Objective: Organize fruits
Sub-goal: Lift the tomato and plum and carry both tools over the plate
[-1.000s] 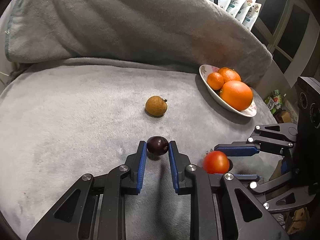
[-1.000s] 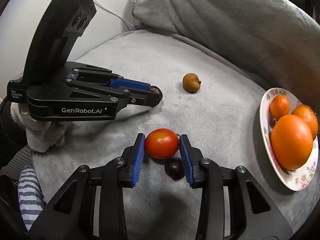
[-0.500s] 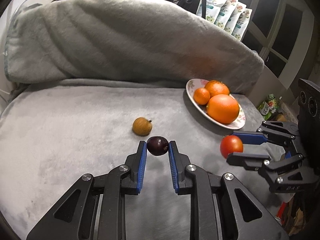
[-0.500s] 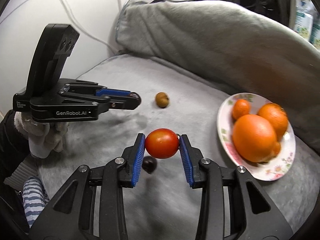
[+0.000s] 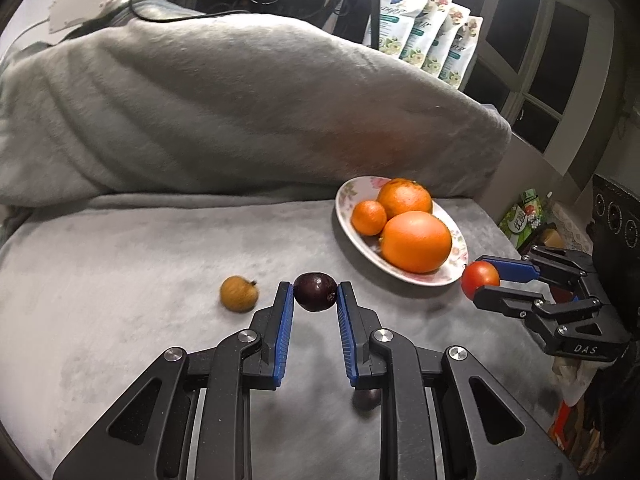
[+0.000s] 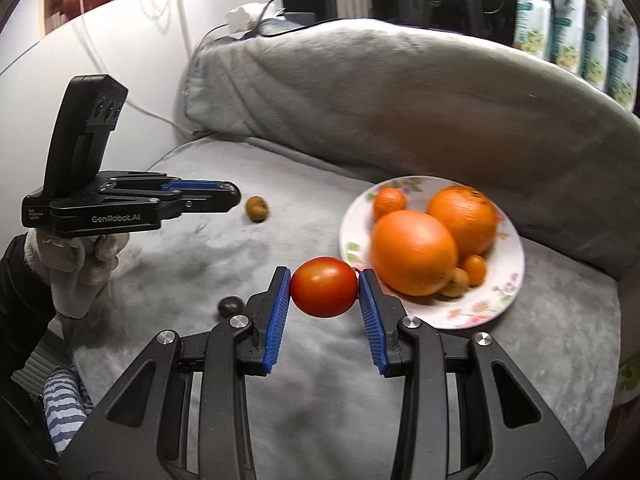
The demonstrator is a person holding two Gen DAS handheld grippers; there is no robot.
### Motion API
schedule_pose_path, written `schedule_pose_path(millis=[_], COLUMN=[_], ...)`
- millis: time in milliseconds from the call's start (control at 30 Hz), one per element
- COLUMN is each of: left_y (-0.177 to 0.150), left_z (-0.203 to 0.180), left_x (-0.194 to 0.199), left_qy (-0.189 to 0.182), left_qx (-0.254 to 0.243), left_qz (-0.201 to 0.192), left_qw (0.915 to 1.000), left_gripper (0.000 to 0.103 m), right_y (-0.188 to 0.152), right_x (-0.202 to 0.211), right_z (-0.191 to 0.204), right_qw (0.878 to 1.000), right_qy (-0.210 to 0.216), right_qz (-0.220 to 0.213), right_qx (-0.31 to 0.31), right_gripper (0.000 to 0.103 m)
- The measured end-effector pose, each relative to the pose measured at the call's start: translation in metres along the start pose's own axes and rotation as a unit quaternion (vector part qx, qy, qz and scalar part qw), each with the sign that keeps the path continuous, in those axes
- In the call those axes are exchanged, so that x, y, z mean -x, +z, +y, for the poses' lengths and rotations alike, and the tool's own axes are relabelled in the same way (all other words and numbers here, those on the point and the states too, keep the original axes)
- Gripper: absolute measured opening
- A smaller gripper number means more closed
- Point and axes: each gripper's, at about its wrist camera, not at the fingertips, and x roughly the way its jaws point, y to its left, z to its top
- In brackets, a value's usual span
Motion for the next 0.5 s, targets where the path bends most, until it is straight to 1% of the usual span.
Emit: schedule_pose_path(millis=[300, 500], left_y=[0.014, 0.030], left_z=[-0.016, -0.026], left_x=[-0.014, -0.029], left_qy=[-0.015, -0.024], left_qx=[-0.011, -0.018], left_qz=[0.000, 0.001], left_qw=[0.9998, 0.9996], left_gripper=[0.020, 0.020], right_y=[-0.005, -0.007], right_x=[0.013, 0.016], right_z=[-0.028, -0.042], right_qw=[0.999, 0.999], right_qy=[-0.028, -0.042], right_qz=[-0.007, -0.007], right_qx=[-0.021, -0.029], right_gripper=[0.037, 0.037])
